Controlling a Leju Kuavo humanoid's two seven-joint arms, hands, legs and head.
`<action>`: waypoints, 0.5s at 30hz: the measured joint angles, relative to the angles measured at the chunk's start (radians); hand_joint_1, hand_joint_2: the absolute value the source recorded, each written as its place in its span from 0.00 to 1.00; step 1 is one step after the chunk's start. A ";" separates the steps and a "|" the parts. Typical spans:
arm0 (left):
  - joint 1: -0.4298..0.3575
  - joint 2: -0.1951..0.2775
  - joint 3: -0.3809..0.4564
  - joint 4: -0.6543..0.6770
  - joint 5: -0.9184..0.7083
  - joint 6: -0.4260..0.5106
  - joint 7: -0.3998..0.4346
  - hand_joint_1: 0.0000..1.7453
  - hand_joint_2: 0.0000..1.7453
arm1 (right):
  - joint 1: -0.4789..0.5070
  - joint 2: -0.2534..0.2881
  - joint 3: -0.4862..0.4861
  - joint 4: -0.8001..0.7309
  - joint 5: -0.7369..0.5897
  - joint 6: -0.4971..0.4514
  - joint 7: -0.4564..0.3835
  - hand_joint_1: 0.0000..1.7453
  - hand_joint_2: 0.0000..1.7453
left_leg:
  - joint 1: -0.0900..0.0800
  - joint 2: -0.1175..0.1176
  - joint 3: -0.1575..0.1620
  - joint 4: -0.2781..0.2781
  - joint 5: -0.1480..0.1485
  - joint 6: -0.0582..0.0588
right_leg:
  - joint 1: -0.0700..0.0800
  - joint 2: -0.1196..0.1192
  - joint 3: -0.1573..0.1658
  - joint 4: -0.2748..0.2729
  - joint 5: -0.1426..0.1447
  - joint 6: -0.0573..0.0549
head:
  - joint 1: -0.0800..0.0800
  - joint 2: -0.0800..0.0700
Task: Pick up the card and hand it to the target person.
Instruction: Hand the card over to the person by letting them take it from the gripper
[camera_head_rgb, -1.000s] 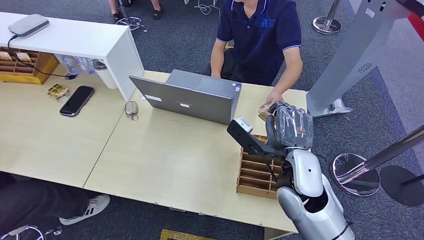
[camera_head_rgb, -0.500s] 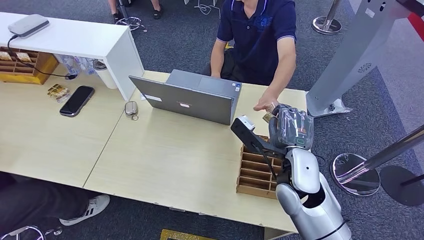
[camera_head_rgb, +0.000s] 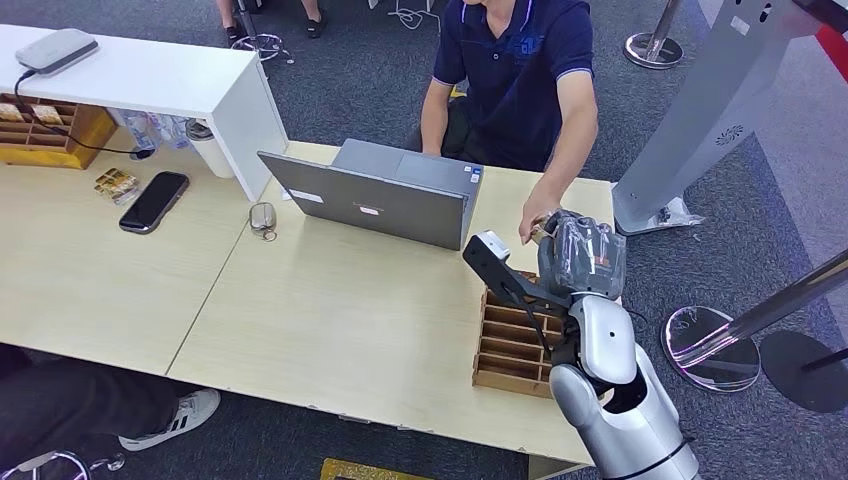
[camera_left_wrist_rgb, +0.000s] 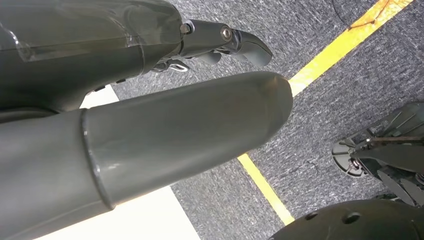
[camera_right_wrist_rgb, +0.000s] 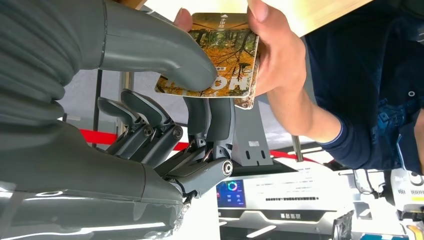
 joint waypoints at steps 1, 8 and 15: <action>0.000 0.000 0.000 0.000 0.000 0.000 0.000 0.00 0.00 | 0.000 0.000 0.000 0.002 0.000 0.000 0.000 1.00 1.00 | 0.000 0.000 0.000 0.000 0.000 0.000 | 0.000 0.000 0.000 0.000 0.000 0.000 | 0.000 0.000; 0.000 0.000 -0.001 0.000 0.000 0.000 0.000 0.00 0.00 | 0.000 0.000 0.000 0.014 0.002 0.000 0.001 0.70 1.00 | 0.000 0.000 0.000 0.000 0.000 0.000 | 0.000 0.000 0.000 0.000 0.000 0.000 | 0.000 0.000; 0.000 0.000 -0.001 0.000 0.006 0.000 0.003 0.00 0.00 | 0.001 0.004 -0.006 0.022 0.020 0.001 0.032 0.00 1.00 | 0.000 0.000 0.000 0.000 0.000 0.000 | 0.000 0.000 0.000 0.000 0.000 0.000 | 0.000 0.000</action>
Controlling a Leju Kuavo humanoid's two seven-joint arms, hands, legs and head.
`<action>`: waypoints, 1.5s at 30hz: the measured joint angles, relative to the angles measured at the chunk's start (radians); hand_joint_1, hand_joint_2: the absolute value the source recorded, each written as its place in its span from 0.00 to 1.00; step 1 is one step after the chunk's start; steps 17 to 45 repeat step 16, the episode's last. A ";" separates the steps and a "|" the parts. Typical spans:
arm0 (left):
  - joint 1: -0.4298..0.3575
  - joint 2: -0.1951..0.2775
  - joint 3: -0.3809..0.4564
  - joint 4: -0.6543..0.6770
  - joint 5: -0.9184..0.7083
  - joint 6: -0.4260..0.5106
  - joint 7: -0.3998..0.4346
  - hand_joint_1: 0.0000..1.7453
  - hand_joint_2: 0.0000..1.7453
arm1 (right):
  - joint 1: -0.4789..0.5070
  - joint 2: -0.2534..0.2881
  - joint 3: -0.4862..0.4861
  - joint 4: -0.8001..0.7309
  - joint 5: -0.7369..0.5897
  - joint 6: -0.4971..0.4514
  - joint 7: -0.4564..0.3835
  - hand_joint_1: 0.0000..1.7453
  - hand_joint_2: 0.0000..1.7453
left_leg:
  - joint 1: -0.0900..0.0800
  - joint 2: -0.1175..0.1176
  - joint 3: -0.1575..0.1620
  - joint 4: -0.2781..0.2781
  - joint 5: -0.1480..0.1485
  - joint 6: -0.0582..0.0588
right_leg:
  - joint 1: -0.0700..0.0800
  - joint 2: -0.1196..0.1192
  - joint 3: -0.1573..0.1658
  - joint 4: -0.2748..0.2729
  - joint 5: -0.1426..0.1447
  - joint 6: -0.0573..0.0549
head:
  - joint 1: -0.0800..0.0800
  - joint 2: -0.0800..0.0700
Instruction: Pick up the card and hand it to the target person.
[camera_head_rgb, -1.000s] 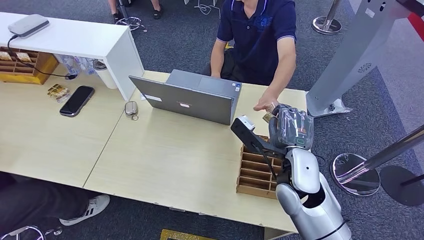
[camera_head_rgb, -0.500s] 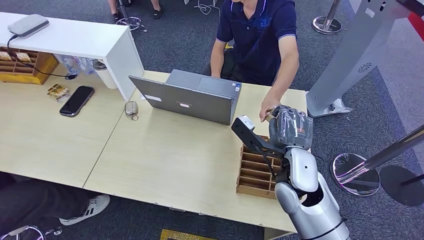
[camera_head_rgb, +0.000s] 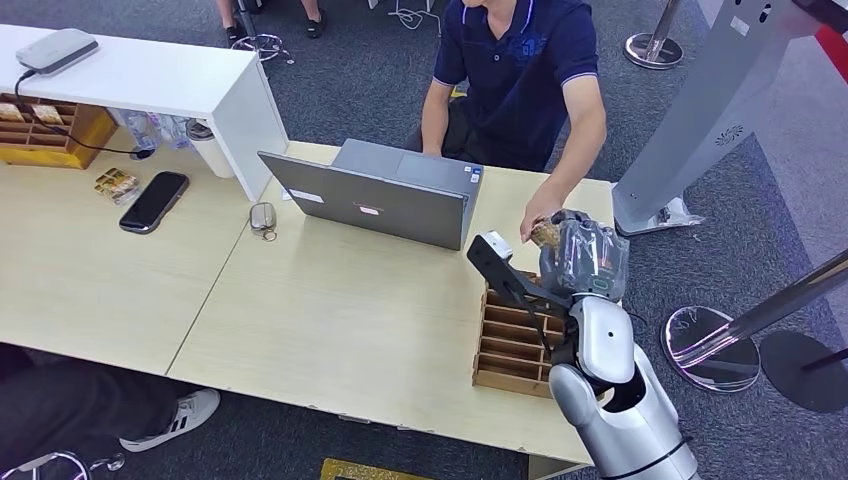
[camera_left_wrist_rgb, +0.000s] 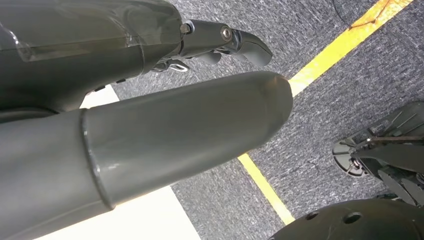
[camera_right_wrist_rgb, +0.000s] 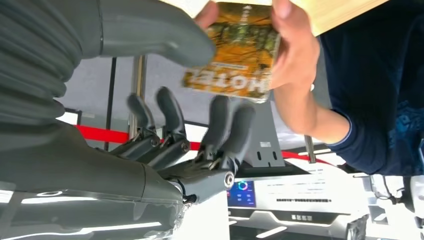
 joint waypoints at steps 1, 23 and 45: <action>0.000 0.000 0.000 0.000 0.004 0.001 0.001 0.00 0.00 | 0.002 0.003 -0.002 0.000 -0.003 -0.005 0.003 0.00 1.00 | 0.000 0.000 0.000 0.000 0.000 0.000 | 0.000 0.000 0.000 0.000 0.000 0.000 | 0.000 0.000; 0.003 0.001 0.009 0.000 0.102 0.043 0.029 0.00 0.00 | 0.259 0.033 -0.023 -0.293 -0.348 -0.141 -0.075 0.00 1.00 | 0.000 0.000 0.000 0.000 0.000 0.000 | 0.000 0.000 0.000 0.000 -0.001 -0.001 | 0.000 0.000; 0.003 0.001 0.009 0.000 0.102 0.043 0.029 0.00 0.00 | 0.259 0.033 -0.023 -0.293 -0.348 -0.141 -0.075 0.00 1.00 | 0.000 0.000 0.000 0.000 0.000 0.000 | 0.000 0.000 0.000 0.000 -0.001 -0.001 | 0.000 0.000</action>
